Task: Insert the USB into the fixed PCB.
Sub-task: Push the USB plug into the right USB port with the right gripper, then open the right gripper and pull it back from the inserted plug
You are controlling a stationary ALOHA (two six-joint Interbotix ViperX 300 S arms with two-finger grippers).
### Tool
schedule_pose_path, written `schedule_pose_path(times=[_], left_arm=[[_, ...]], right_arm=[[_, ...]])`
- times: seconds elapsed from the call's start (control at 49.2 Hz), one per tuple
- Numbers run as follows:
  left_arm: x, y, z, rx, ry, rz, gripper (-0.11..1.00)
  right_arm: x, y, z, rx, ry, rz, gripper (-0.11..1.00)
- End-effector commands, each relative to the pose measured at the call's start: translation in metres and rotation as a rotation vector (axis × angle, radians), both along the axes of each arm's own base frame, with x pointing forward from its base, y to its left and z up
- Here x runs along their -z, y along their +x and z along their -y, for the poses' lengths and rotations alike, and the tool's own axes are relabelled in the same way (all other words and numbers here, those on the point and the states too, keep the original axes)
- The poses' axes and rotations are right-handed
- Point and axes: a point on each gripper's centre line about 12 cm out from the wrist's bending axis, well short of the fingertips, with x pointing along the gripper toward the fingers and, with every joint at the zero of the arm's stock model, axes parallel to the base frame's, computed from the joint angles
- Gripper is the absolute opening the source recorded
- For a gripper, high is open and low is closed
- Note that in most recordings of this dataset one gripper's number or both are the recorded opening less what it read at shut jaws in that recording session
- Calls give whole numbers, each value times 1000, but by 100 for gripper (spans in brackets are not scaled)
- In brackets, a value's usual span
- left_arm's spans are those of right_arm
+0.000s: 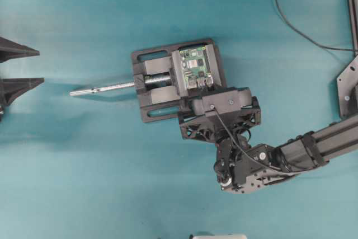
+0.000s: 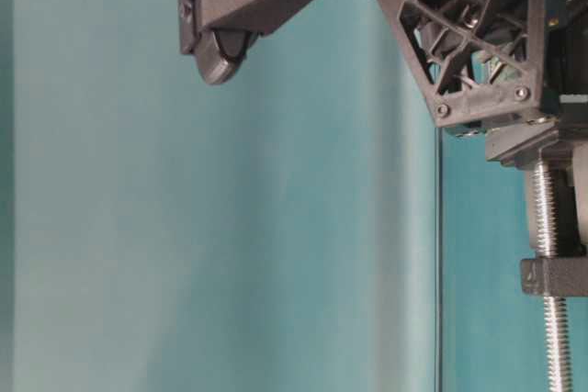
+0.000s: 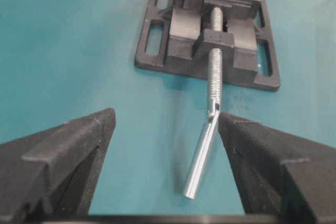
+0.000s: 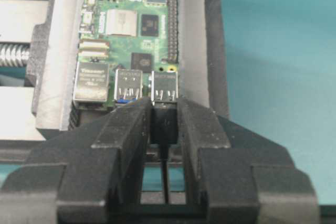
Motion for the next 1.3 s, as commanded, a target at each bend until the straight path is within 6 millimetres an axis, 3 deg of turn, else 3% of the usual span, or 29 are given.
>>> schedule_pose_path(times=[0.0,0.407,0.569,1.057,1.28], left_arm=[[-4,2,-1,-3,2,9,94],[-4,2,-1,-2,2,9,94],[-4,2,-1,-2,2,9,94],[-4,2,-1,-3,2,7,94],[-4,2,-1,-2,2,9,94]], right_arm=[[-14,5,16,38,18,38,21],[-13,3,4,10,26,40,21],[-11,2,2,10,28,36,40],[-17,2,-27,13,59,61,39],[-17,3,-30,-1,67,67,40]])
